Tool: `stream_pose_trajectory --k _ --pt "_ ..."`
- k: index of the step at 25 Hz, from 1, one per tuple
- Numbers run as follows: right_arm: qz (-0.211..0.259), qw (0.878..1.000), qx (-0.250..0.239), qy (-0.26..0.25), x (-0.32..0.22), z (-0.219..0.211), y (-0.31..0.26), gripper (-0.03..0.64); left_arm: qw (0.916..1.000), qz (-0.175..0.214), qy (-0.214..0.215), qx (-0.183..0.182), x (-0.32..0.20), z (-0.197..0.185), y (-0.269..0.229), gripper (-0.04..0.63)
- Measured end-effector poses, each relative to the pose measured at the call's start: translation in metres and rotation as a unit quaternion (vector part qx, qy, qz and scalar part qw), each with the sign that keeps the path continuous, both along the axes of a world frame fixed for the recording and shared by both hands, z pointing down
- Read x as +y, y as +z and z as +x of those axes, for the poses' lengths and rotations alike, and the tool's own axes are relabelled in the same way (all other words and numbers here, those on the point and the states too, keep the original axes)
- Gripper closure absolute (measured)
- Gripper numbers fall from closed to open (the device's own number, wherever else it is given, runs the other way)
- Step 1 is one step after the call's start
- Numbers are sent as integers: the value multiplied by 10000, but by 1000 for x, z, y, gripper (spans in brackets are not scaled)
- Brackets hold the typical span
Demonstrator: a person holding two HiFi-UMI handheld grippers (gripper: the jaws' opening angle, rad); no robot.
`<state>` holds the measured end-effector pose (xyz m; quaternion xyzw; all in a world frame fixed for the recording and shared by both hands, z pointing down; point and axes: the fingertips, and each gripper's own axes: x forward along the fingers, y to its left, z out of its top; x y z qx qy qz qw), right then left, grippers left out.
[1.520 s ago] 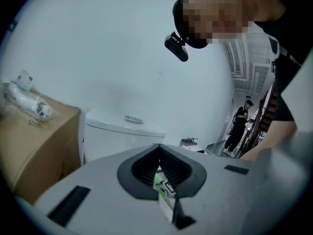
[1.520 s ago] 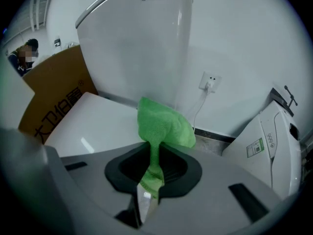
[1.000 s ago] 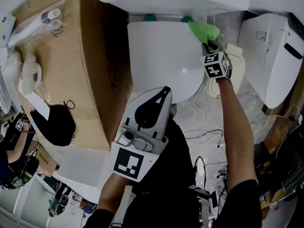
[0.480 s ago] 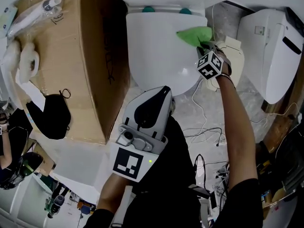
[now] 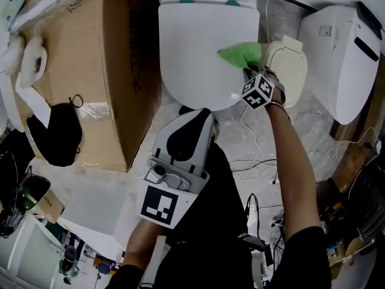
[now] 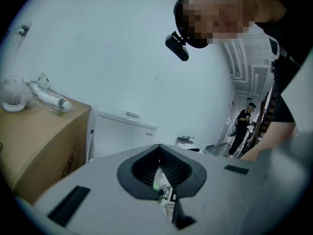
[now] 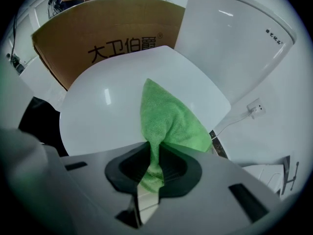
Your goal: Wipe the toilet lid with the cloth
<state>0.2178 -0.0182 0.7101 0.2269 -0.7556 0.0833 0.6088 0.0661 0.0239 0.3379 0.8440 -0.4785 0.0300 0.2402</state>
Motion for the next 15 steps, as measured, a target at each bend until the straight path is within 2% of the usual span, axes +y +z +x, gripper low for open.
stream_pose_trajectory --k 6,12,15 --pt "-89 9999 -14 49 48 -3 2 555 9999 62 -95 -12 28 -1 -1 597" --pt "-260 9983 -164 505 97 -12 3 555 9997 154 -207 -41 53 -1 -9 597" --pt "-306 9980 -209 518 118 -20 4 555 9992 238 -309 -84 64 -5 -14 597"
